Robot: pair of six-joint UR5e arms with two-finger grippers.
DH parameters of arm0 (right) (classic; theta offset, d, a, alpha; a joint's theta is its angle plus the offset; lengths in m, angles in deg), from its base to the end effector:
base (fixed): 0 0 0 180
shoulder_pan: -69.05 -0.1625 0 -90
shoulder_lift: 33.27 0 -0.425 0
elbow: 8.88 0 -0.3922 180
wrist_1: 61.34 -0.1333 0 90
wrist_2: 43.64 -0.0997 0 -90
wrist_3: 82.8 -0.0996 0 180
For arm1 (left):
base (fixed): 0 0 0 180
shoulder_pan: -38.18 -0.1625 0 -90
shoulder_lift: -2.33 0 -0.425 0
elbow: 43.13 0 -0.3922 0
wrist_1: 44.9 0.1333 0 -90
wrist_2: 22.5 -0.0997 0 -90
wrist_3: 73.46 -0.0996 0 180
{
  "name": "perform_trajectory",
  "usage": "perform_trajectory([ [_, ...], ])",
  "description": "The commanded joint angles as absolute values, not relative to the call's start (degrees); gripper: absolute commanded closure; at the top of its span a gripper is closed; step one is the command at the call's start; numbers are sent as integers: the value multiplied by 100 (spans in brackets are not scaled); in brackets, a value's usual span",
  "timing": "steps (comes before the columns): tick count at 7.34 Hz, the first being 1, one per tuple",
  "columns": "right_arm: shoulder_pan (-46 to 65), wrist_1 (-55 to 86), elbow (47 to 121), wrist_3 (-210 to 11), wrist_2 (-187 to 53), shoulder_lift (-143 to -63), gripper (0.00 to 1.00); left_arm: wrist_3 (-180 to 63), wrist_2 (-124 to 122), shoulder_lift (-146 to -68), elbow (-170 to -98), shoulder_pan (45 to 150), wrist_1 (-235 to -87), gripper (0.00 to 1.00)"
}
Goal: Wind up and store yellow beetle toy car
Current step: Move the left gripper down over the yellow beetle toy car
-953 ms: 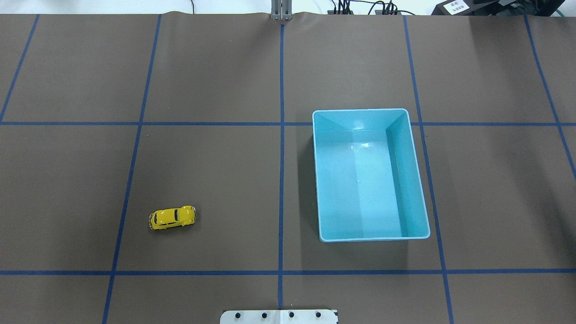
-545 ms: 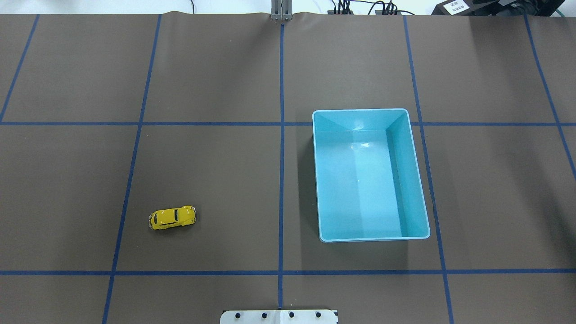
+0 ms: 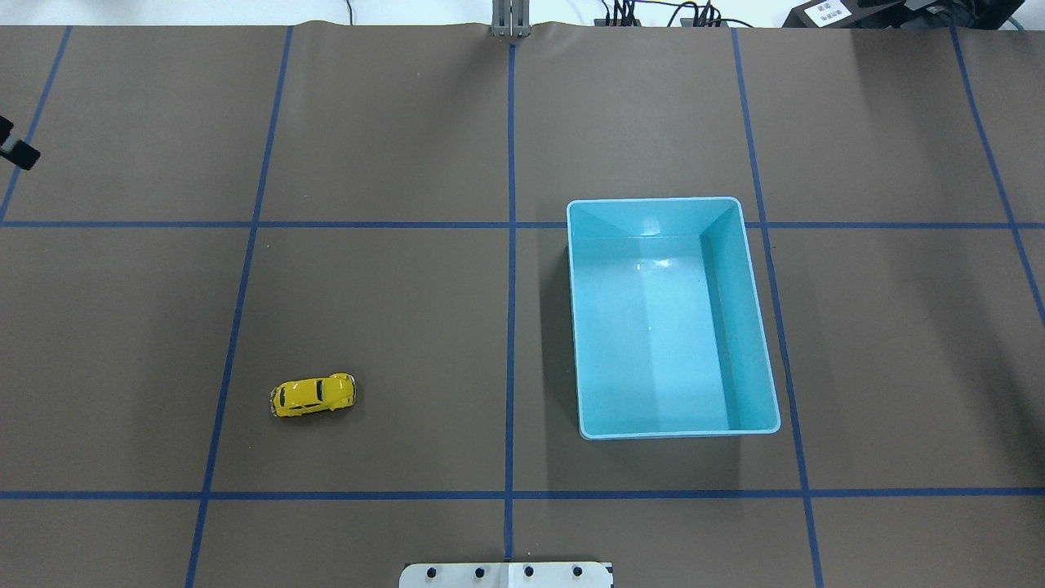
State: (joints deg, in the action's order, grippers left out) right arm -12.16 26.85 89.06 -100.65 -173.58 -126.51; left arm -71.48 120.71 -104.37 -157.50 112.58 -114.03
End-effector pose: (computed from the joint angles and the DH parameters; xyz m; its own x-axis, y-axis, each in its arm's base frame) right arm -0.0040 -0.4796 0.6193 0.7572 0.1210 0.6419 -0.0843 0.9926 -0.0876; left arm 0.0915 -0.5268 0.3335 0.5109 0.3959 -0.7631 -0.2349 0.9181 0.3191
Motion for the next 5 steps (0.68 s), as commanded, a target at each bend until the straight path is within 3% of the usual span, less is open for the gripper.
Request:
perform_trajectory([
  [1,-1216,2682,8886,-10073,-17354,-12705,0,-7162,11309,-10543,-16551,10223,-11389,0],
  [5,-1216,2647,8938,-10046,-17477,-12548,0,-7519,9095,-10534,-17495,8244,-11372,0],
])
